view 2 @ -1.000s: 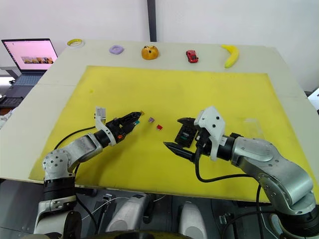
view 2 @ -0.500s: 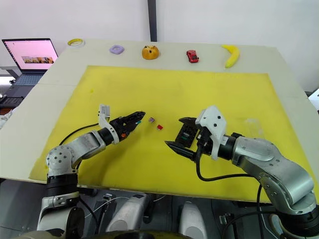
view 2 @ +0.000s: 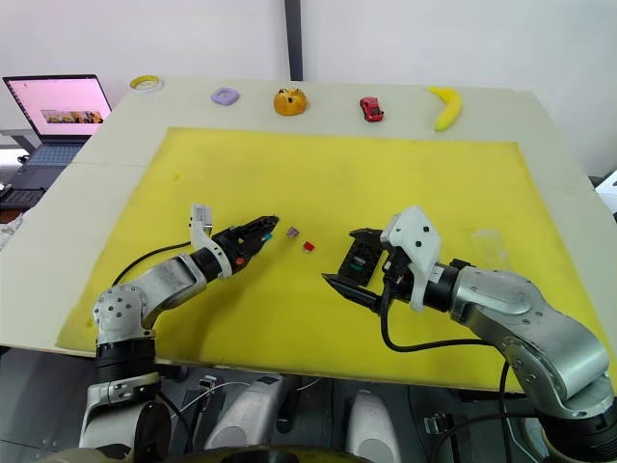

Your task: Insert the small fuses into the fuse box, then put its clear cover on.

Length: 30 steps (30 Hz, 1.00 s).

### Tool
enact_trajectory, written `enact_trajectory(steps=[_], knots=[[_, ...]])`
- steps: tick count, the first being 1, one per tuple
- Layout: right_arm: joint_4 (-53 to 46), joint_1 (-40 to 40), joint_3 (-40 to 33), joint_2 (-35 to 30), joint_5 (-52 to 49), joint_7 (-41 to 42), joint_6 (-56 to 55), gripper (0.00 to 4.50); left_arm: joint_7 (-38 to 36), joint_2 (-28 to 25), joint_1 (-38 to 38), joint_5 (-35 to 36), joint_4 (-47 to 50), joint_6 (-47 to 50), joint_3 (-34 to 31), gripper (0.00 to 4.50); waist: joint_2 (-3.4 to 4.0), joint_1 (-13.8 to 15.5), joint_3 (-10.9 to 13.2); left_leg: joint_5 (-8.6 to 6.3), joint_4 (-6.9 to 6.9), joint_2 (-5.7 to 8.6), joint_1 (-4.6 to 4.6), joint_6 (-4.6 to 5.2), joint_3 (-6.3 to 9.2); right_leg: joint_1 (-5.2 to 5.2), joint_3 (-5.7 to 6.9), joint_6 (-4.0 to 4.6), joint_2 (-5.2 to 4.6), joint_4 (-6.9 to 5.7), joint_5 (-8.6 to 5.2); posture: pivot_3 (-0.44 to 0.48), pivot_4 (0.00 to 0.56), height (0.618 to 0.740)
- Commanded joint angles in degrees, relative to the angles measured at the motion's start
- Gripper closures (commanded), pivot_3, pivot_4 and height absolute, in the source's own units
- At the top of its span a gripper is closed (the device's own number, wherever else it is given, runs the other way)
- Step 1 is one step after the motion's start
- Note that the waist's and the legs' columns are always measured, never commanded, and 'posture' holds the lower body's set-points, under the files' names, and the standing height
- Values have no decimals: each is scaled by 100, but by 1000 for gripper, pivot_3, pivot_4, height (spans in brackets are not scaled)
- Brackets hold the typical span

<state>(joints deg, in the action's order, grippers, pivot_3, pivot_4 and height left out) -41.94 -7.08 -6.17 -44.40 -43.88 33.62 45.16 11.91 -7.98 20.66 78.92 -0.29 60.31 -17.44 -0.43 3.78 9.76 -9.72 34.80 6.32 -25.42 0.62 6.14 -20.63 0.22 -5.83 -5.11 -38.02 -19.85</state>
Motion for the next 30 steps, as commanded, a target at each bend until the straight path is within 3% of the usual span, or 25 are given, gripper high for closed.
enact_trajectory(steps=[1, 10, 13, 14, 30], knots=[[-109, 16, -192, -21, 16, 18, -132, 0, 209, 58, -141, -155, -322, 94, 60, 1287, 0, 0, 0, 0, -1, 0, 0, 1, 0, 0, 0, 0, 0, 1, 0, 0, 150, 735], [-125, 71, -167, -22, 85, 62, -185, 0, 173, 50, -198, -123, -311, 115, 3, 1287, 2, -11, -1, -1, -3, -2, 1, 0, 0, 0, 0, 0, 0, 3, 0, 0, 150, 735], [-127, 61, -163, -19, 88, 68, -186, 0, 200, 61, -200, -107, -322, 122, -20, 2132, 2, -15, -1, -1, -4, -2, 1, 0, 0, -1, 0, 0, 0, 4, 0, 0, 150, 735], [-134, 67, -166, -18, 87, 68, -183, 0, 203, 54, -201, -114, -326, 146, -15, 2598, 1, -16, -1, -1, -5, -2, 0, 0, 0, -1, 0, 0, 0, 4, 0, 0, 150, 735], [-113, -7, -164, -19, 77, 46, -148, 0, 77, 60, -174, -264, -428, 141, -2, 2598, 1, -16, -1, -2, -12, -3, -1, 0, 0, -4, 0, 0, 0, 10, -1, 0, 150, 735]])
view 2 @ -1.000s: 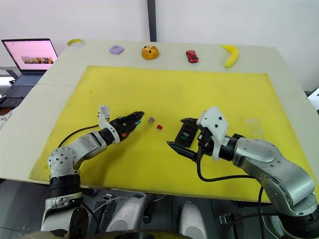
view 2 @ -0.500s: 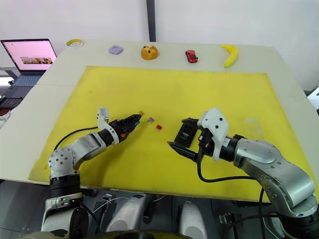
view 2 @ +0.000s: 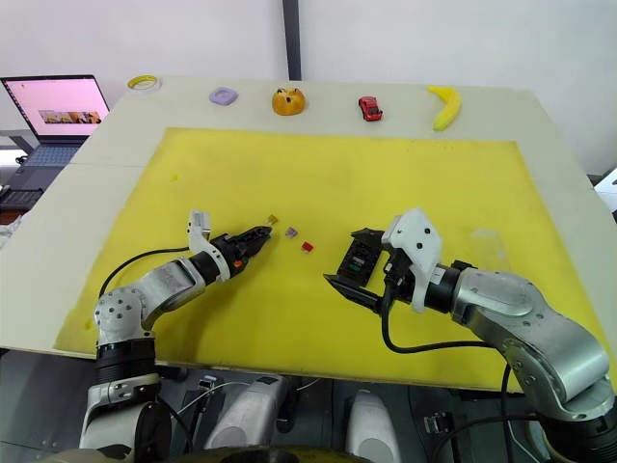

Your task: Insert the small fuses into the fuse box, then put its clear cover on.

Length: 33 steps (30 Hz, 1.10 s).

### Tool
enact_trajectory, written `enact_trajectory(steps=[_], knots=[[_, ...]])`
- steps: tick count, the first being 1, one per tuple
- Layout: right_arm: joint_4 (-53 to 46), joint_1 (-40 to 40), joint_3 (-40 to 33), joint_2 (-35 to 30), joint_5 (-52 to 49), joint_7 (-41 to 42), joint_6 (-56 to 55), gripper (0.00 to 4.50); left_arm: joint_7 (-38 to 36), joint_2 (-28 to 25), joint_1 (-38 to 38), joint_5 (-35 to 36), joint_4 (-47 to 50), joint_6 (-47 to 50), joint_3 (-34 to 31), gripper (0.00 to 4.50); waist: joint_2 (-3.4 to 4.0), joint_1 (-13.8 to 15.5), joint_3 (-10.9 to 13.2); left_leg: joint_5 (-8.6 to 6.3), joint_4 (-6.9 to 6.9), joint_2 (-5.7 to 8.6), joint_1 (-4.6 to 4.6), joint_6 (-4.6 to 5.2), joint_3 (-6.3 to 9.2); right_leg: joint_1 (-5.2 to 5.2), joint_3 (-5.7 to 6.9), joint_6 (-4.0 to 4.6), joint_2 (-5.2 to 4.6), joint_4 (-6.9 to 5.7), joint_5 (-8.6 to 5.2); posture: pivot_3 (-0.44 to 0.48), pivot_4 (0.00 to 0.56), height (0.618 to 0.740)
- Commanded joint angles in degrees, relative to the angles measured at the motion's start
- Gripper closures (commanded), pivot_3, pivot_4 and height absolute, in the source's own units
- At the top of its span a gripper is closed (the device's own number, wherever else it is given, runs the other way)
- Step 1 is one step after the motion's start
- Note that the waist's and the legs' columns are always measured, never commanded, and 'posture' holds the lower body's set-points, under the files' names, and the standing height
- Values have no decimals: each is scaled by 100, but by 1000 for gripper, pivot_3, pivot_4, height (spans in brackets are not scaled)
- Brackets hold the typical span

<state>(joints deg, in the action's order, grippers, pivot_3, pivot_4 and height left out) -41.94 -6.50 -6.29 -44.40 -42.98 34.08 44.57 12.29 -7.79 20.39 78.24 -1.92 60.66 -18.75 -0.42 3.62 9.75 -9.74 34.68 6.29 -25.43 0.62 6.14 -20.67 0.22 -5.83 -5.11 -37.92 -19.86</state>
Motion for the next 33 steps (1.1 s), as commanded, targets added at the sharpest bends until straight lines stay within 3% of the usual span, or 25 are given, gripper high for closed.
enact_trajectory(steps=[1, 2, 5, 7, 8, 21, 30, 33], knots=[[-111, -67, -153, -20, -10, 1, -89, 0, 34, 36, -151, -201, -271, 107, 121, 2598, 0, 0, 0, 0, 0, 0, 0, 0, 0, 0, 0, 0, 0, 0, 0, 0, 150, 735], [-108, -70, -155, -21, -11, 2, -88, 0, 40, 47, -160, -176, -278, 96, 93, 2598, 0, 0, 0, 0, -1, 0, 0, 0, 0, 0, 0, 0, 0, 0, 0, 0, 150, 735], [-88, -71, -157, -22, -4, 10, -96, 0, 20, 44, -181, -140, -276, 78, 43, 3442, 0, -3, 0, 0, -1, 0, 0, 0, 0, 0, 0, 0, 0, 1, 0, 0, 150, 735], [-80, -64, -155, -23, 4, 18, -104, 0, 7, 37, -191, -127, -265, 82, 32, 4370, 0, -12, 0, 0, -4, -1, 0, 0, 0, 0, 0, 0, 0, 4, 0, 0, 150, 735], [-79, -61, -154, -22, 4, 21, -105, 0, 2, 34, -196, -124, -257, 85, 29, 4442, 2, -14, -1, 0, -7, -1, 0, 0, 0, 0, 0, 0, 0, 5, 0, 0, 150, 735], [-14, -82, -121, 4, 61, 53, -154, 0, -5, -79, -197, 98, -121, 132, -118, 4442, 5, -26, -3, 1, -27, -3, 2, -1, -1, -8, 0, 0, 0, 9, 0, 0, 150, 735], [62, -185, -204, 211, -177, -86, -55, 0, 8, -455, 79, 1468, 325, 185, -369, 4442, -8, -143, 9, 9, -46, -5, -6, -7, 0, -30, -1, -14, 2, 9, 8, 0, 150, 735], [135, -464, -198, 561, -581, -438, 181, 0, 77, -496, 357, 2079, 422, 70, -285, 4442, -20, -136, 17, 11, -47, -6, -11, -7, 1, -33, 0, -14, 3, 9, 8, 0, 150, 735]])
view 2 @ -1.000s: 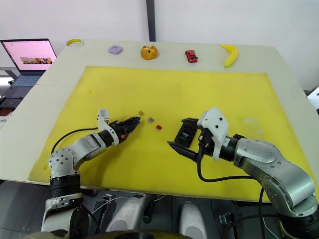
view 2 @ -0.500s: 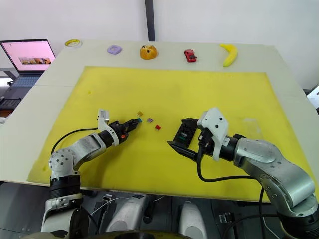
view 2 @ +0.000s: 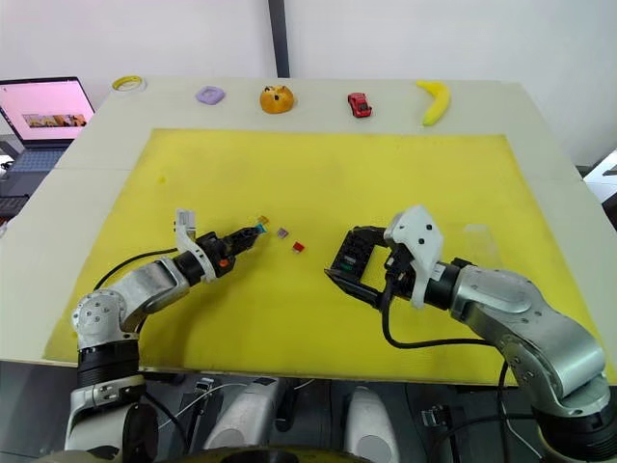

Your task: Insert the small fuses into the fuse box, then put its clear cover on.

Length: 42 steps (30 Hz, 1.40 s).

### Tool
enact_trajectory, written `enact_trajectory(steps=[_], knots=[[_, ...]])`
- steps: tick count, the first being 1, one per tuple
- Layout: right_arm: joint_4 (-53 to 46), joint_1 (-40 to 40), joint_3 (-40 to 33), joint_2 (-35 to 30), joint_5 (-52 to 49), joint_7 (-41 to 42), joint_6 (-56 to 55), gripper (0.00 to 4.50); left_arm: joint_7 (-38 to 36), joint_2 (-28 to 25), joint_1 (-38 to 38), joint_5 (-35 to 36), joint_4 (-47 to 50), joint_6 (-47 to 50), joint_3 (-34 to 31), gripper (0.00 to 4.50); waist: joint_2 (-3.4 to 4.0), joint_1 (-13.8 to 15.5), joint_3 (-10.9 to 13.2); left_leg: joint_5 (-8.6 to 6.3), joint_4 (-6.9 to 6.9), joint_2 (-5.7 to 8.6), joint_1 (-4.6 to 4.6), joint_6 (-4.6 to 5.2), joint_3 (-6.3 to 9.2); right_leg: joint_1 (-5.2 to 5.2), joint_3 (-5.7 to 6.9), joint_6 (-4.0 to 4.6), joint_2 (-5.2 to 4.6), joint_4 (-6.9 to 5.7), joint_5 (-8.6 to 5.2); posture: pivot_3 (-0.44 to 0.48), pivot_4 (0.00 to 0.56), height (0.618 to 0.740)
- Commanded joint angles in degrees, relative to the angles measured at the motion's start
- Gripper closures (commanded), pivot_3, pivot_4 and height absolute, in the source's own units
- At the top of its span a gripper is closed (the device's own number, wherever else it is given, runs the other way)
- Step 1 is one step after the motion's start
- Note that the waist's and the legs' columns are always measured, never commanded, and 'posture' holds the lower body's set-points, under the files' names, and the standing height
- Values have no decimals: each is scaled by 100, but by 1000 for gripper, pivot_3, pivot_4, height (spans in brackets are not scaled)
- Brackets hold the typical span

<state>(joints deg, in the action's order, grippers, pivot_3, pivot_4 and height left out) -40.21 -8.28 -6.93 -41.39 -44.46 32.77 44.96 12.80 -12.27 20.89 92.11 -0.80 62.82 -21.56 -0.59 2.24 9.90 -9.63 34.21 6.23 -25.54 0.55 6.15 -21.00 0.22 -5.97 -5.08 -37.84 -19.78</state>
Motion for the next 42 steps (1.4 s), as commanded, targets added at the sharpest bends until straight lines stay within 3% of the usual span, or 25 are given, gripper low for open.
enact_trajectory(steps=[1, 7, 13, 19, 20, 22, 24, 42], knots=[[-12, -395, -124, 415, -614, -465, 247, 0, 62, -58, 406, 916, 325, -188, 39, 4442, -8, 2, 5, 0, 1, 1, -2, 0, 0, -1, 0, 0, 0, 0, 0, 0, 150, 735], [324, -974, -84, 1622, -1707, -1674, 609, 0, 177, -203, 905, 2015, 494, -397, 461, 4442, -11, -11, 6, 9, -4, 3, -19, 12, -1, -22, -2, -8, -1, -3, 5, 0, 150, 735], [947, -1512, -149, 2619, -2544, -2737, 542, 0, -40, -177, 1275, 2089, 475, -438, 694, 4442, -11, -25, 7, 20, -9, 2, -20, -2, 0, -35, -3, -7, 3, -25, 5, 0, 150, 735], [1261, -1754, -172, 3208, -2861, -3413, 278, 0, -190, -215, 1420, 2089, 477, -486, 800, 4442, -10, -26, 6, 24, -9, 2, -20, -4, 0, -35, -3, -4, 4, -27, 7, 0, 150, 735], [1275, -1763, -181, 3281, -2941, -3503, 230, 277, -193, -228, 1415, 2089, 483, -501, 824, 4480, -10, -32, 6, 24, -10, 2, -20, -4, 1, -35, -3, -4, 4, -27, 7, 0, 150, 735], [1268, -1771, -213, 3382, -3113, -3645, 149, 813, -200, -246, 1391, 2089, 498, -542, 868, 4500, -10, -38, 7, 25, -13, 2, -20, -5, 1, -37, -3, -4, 5, -29, 7, 0, 150, 735], [1249, -1762, -249, 3390, -3314, -3747, 96, 1782, -216, -262, 1364, 2089, 523, -584, 905, 4500, -10, -48, 7, 25, -13, 2, -19, -6, 1, -36, -3, -4, 5, -31, 7, 0, 150, 735], [1283, -1688, -77, 3161, -3516, -3923, -24, 1782, -279, -228, 1171, 2089, 725, -918, 1136, 4500, -8, -190, 6, 26, -13, 2, -19, -5, 1, -35, -4, -5, 6, -36, 7, 0, 150, 735]])
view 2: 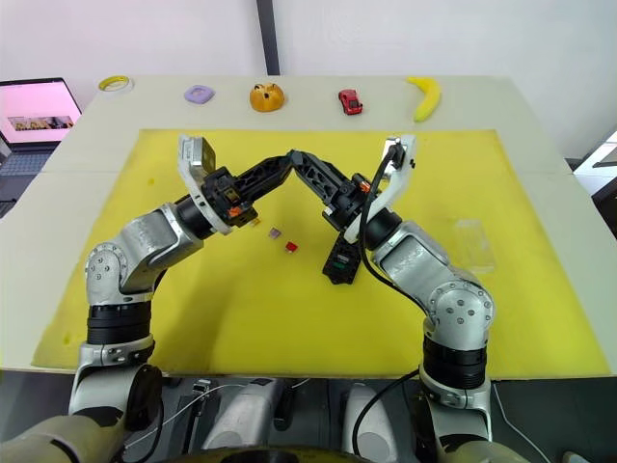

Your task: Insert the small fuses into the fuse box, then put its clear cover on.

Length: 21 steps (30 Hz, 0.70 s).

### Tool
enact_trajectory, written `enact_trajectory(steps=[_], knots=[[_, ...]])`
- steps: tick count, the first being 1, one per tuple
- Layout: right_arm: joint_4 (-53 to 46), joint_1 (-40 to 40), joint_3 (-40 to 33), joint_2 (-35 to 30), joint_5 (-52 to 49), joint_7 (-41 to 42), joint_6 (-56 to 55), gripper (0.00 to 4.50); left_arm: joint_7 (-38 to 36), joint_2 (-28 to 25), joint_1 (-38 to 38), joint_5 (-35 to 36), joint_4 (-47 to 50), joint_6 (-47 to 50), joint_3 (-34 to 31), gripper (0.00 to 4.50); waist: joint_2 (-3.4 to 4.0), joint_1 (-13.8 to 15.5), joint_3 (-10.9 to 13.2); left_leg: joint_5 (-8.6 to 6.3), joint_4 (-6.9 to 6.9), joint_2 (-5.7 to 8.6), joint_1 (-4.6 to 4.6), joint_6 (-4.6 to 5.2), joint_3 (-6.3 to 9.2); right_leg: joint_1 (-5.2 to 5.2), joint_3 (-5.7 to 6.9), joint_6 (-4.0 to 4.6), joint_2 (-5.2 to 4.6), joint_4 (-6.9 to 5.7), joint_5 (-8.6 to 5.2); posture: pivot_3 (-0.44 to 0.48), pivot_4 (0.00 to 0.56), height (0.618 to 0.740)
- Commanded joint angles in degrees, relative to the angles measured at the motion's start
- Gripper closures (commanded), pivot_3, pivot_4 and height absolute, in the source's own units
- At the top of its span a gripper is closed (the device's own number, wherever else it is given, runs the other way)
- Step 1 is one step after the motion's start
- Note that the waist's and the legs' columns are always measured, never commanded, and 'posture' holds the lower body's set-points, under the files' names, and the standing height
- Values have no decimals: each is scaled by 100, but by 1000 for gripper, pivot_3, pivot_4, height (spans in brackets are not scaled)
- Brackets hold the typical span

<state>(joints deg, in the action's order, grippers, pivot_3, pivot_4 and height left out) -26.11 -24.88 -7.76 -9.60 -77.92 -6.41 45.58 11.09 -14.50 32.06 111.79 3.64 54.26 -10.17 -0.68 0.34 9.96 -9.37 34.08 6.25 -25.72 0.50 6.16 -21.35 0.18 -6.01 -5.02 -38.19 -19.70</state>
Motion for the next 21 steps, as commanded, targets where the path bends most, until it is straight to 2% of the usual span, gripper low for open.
enact_trajectory(steps=[1, 11, 14, 17, 21], knots=[[-133, -25, 13, -30, -176, -9, -85, 1782, -109, -5, 50, 121, 288, -68, 7, 4500, 0, -1, 0, 0, 0, 0, 0, 0, 0, 0, 0, 0, 0, 0, 0, 0, 150, 735], [-150, 1, 72, -83, -205, -65, -113, 1782, -111, 1, 47, 121, 305, -98, 49, 4500, 0, -1, 0, 0, 0, 0, 0, 0, 0, 1, 0, 0, 0, 0, 0, 0, 150, 735], [-162, 5, 73, -92, -224, -79, -124, 2583, -123, -20, 47, 121, 290, -99, 57, 4500, 0, -2, 0, 0, 0, 0, 0, 0, 0, 1, 0, 0, 0, 0, 0, 0, 150, 735], [-180, 9, 92, -122, -240, -79, -112, 4125, -136, -51, 38, 121, 258, -97, 76, 4500, 0, -5, 0, 0, 0, 0, 0, 0, 0, 1, 0, 0, 0, -1, 0, 0, 150, 735], [-165, -27, 119, -137, -261, -94, -115, 4125, -134, -40, 26, 121, 282, -94, 127, 4500, 0, -5, 0, 0, 1, 0, 0, 0, 0, 1, 0, 0, 1, -1, 0, 0, 150, 735]])
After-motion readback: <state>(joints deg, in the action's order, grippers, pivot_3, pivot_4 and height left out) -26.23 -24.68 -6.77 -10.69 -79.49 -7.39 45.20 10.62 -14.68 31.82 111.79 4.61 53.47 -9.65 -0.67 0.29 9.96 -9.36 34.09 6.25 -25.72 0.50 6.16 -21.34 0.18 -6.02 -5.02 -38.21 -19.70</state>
